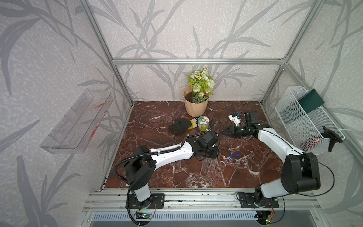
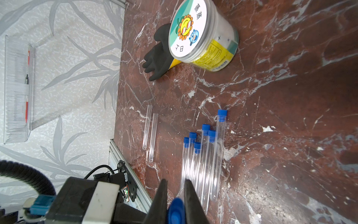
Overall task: Remove stoppers from test tubes
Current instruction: Open the stopper on the test tube, then place the test tube at the center of the board.
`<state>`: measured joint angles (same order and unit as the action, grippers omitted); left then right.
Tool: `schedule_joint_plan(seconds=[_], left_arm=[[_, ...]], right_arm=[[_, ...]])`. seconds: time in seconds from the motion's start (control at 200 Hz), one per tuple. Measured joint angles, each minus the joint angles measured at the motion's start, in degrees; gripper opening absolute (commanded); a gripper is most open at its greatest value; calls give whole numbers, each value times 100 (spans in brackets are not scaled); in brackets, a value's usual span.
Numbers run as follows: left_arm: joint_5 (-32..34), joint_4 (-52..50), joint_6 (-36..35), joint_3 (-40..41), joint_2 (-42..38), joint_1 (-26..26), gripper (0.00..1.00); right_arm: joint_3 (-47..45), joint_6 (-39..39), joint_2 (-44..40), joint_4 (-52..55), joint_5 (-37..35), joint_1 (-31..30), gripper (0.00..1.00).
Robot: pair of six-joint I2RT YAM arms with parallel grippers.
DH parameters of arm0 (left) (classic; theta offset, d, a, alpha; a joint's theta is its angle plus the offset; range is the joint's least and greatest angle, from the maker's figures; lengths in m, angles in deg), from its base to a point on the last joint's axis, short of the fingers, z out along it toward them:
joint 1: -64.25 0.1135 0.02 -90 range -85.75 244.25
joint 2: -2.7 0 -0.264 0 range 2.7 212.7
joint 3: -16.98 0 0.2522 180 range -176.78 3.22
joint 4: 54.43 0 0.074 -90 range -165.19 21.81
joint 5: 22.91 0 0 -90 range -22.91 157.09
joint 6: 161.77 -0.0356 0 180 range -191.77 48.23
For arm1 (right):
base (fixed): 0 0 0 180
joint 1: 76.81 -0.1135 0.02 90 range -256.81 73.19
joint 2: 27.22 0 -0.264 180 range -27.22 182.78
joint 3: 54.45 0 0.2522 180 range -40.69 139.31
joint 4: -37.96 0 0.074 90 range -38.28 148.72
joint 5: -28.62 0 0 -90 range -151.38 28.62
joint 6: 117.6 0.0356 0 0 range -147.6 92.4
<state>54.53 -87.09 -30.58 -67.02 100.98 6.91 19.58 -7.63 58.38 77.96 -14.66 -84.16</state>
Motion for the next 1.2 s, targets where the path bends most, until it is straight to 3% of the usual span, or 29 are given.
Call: schedule_joint_plan(seconds=[0.405,0.875,1.2], left_arm=[[476,-229,286,442,-555,133,0],[1530,-2052,811,498,-691,1123,0],[2194,-2844,857,-122,409,1220,0]], right_arm=[[-4,-249,-7,295,-382,153,0],[-70,-411,-144,549,-649,-518,0],[-109,-411,-146,592,-765,-785,0]])
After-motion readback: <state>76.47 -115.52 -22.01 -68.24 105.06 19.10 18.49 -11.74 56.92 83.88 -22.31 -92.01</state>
